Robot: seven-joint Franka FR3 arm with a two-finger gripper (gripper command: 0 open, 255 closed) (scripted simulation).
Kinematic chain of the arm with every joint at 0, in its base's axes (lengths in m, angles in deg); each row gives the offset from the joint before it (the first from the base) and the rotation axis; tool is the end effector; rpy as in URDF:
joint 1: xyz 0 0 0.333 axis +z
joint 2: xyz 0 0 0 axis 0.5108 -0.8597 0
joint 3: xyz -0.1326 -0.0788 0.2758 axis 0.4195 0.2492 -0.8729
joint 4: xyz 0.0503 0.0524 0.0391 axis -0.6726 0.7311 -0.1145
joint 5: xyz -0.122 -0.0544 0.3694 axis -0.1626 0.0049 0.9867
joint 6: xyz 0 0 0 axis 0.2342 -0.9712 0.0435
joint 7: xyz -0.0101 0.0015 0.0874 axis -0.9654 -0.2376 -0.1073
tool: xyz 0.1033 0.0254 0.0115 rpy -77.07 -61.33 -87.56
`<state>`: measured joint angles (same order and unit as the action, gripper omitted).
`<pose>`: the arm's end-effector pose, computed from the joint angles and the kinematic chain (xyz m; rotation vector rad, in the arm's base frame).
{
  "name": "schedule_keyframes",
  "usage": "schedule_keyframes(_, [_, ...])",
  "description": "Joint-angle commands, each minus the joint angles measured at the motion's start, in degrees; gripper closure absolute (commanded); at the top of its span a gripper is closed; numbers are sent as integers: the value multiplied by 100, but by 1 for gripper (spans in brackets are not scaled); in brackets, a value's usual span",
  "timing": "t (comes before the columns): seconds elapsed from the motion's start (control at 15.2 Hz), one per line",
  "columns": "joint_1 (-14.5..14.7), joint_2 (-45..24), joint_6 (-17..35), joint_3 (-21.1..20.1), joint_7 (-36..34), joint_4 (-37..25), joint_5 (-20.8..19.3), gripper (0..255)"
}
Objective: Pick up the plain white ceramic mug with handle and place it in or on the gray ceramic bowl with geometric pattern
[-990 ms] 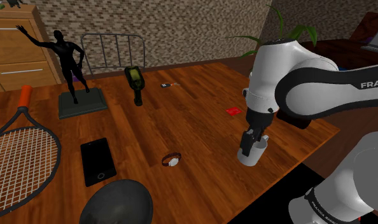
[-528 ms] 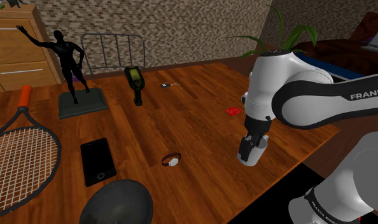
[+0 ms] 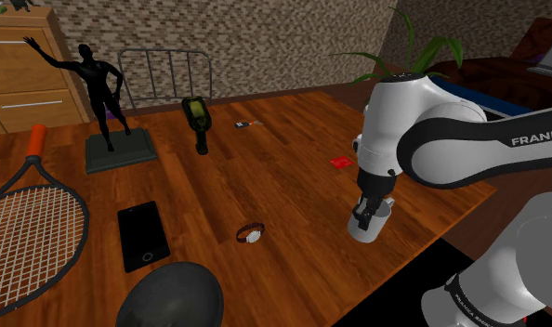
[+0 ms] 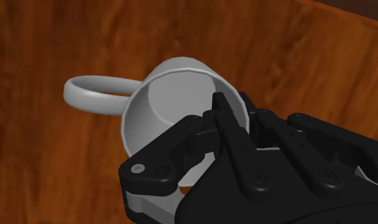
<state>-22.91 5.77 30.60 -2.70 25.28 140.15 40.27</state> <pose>0.2874 0.1254 0.3470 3.0828 0.2467 -0.2584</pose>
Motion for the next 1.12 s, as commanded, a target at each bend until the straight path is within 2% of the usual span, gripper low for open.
schedule_keyframes(0.0, [0, 0, 0, 0, 0, 0, 0, 255])
schedule_keyframes(0.33, [0, -1, 2, 0, 0, 1, 0, 255])
schedule_keyframes(1.06, [-16, 498, -1068, 163, 1, -574, -113, 255])
